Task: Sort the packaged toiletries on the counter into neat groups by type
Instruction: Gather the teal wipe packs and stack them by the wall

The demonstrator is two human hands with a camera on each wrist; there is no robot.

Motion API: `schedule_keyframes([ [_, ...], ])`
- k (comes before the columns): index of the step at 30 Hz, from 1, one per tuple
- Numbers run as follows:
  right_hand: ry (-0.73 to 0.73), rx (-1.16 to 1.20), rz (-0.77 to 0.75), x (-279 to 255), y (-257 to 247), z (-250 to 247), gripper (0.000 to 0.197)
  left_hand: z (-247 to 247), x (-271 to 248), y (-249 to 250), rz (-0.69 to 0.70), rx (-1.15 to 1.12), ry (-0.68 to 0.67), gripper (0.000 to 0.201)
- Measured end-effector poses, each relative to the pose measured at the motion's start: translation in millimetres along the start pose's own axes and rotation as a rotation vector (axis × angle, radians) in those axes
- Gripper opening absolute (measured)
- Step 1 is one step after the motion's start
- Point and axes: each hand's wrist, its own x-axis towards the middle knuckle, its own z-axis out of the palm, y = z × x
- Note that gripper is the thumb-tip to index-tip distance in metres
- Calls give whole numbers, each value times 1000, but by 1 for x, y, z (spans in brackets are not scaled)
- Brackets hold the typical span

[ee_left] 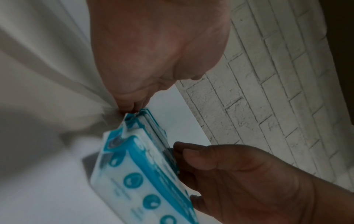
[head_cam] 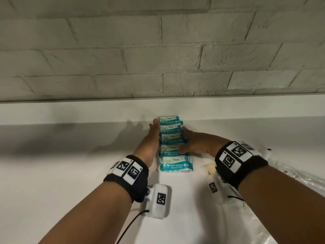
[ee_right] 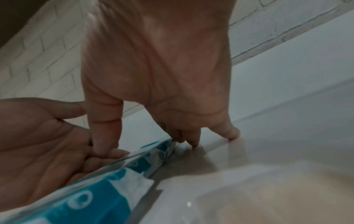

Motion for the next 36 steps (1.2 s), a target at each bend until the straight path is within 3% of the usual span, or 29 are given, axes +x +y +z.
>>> schedule_keyframes([
  [2,19,68,3,4,2,-3,108,-3,4,-1,11,13,27,119],
  [5,100,173,3,6,-1,-12,108,-6,7,9,31,46,120,107],
  [9,32,290,-58,3,-13,-16,83,-5,18,11,46,50,0,117],
  [11,6,301,-77,1,-16,-17,75,-4,21,11,41,61,-24,109],
  [14,56,227,-26,-5,-12,-22,85,-9,18,11,56,95,-3,92],
  [17,-5,89,-9,-26,-10,-23,84,-12,-9,16,37,148,-8,66],
  [19,-66,-54,-8,-40,-9,-21,84,-10,-33,19,92,252,-135,48],
  [22,-107,-428,-59,-59,-1,-9,98,-7,-64,17,182,595,-466,72],
  [23,-97,-481,-75,-61,1,-3,102,-4,-70,15,176,773,-462,80],
  [25,-52,-530,-141,-60,3,12,95,3,-74,9,168,1128,-283,94],
  [27,-12,-570,-158,-50,4,26,84,8,-74,2,132,1305,-168,102],
  [31,15,-600,-31,-33,13,32,103,8,-57,-14,25,1414,-62,102],
  [36,43,-558,-76,-35,15,32,95,10,-57,-18,45,1373,-84,86],
])
